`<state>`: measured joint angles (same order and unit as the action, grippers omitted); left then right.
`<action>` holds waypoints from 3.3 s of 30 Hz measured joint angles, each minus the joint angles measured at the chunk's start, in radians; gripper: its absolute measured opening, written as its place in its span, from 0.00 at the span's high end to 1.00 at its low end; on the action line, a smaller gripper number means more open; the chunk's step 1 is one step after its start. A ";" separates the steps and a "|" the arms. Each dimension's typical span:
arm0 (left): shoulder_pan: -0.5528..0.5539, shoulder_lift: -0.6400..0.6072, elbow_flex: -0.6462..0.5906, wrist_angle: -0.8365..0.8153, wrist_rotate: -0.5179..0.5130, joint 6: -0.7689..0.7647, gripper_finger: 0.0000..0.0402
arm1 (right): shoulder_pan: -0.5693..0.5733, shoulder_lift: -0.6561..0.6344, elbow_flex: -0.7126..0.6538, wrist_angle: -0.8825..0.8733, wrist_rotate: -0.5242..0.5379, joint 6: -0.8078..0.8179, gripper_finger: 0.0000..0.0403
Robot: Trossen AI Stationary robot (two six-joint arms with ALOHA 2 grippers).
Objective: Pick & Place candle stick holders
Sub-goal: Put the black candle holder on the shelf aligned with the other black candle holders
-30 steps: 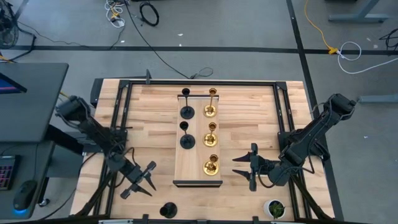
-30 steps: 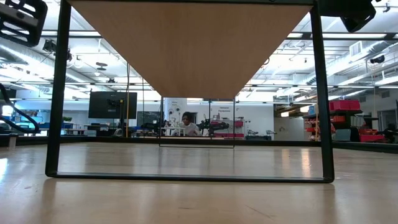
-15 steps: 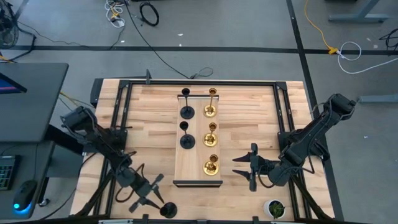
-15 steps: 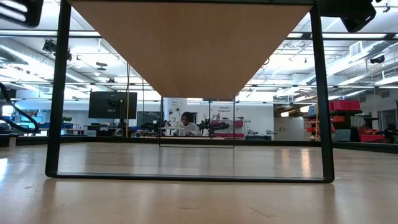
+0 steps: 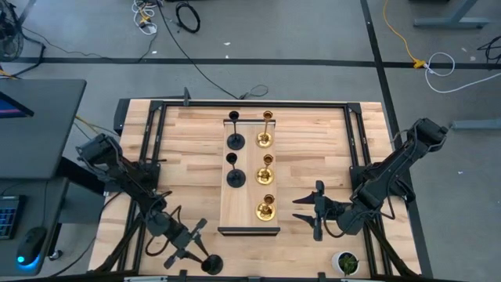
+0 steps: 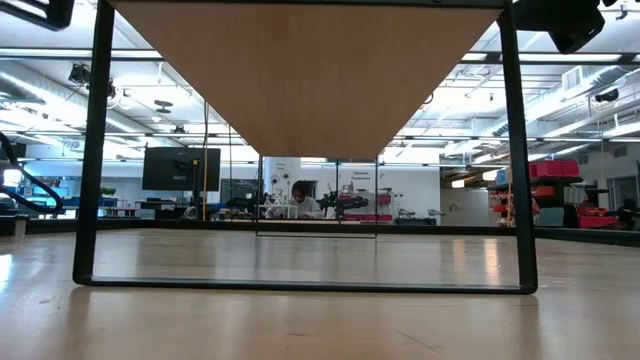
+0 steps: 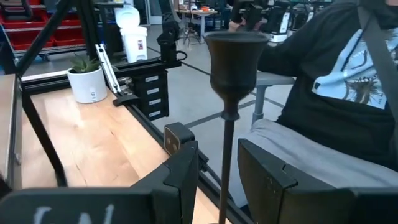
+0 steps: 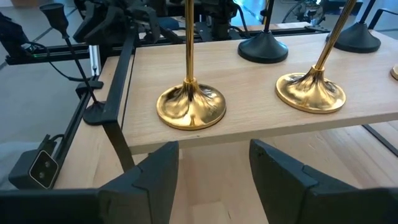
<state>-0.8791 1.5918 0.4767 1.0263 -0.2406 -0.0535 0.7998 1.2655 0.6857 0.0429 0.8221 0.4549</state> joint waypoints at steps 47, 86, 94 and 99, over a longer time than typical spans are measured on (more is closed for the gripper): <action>0.008 0.112 0.115 0.001 0.016 -0.003 0.71 | 0.000 0.000 0.000 0.001 0.000 0.000 0.51; 0.019 0.204 0.115 0.127 0.028 0.013 0.95 | 0.000 0.000 0.000 0.001 0.000 0.000 0.51; 0.018 0.140 0.115 0.126 -0.008 -0.029 0.97 | 0.000 0.000 0.000 0.001 0.000 0.000 0.51; 0.010 0.036 0.115 0.081 -0.051 -0.084 0.97 | 0.000 0.000 0.000 0.000 0.000 0.000 0.51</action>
<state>-0.8688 1.6278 0.5915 1.1077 -0.2914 -0.1374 0.7998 1.2655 0.6857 0.0433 0.8219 0.4549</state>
